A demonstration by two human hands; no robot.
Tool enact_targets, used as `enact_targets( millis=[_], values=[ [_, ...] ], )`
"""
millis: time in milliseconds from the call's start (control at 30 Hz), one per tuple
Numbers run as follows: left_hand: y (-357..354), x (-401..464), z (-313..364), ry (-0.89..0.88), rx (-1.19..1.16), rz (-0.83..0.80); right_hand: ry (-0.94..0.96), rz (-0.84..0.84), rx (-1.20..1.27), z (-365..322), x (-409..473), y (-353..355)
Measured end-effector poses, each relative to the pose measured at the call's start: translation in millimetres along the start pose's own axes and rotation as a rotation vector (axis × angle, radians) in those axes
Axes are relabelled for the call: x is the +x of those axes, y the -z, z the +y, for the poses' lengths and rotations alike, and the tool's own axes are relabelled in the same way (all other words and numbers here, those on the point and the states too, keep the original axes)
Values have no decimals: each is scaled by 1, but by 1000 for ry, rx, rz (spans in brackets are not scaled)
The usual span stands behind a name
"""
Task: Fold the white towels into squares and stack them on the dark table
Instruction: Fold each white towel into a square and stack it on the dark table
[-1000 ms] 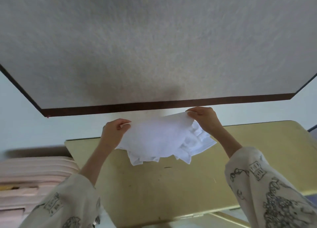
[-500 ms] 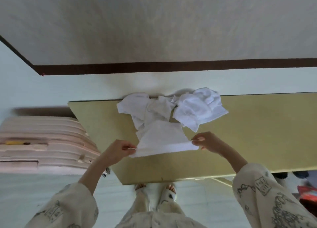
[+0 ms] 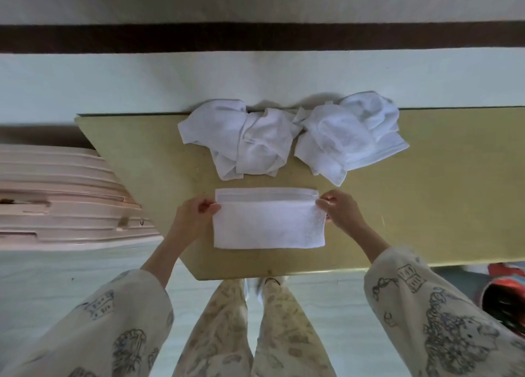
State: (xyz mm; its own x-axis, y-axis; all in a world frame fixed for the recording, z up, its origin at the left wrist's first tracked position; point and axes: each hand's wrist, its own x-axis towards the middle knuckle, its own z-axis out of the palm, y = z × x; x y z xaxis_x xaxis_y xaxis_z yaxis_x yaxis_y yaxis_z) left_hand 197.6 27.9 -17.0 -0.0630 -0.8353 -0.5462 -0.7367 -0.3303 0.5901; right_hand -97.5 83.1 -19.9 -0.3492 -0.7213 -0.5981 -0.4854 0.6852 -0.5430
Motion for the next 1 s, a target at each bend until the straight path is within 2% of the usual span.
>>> enact_targets(
  millis=[200,500,900,1000],
  values=[
    [-13,33,3,64,-67,75,-28,57,22,-4,32,-18],
    [-19,50,3,126,-17,68,-39,91,-22,1,43,-23],
    [-20,51,5,157,-75,79,-24,143,-77,1,43,-30],
    [-22,43,6,111,-43,171,37,256,-158,-1,36,-34]
  ],
)
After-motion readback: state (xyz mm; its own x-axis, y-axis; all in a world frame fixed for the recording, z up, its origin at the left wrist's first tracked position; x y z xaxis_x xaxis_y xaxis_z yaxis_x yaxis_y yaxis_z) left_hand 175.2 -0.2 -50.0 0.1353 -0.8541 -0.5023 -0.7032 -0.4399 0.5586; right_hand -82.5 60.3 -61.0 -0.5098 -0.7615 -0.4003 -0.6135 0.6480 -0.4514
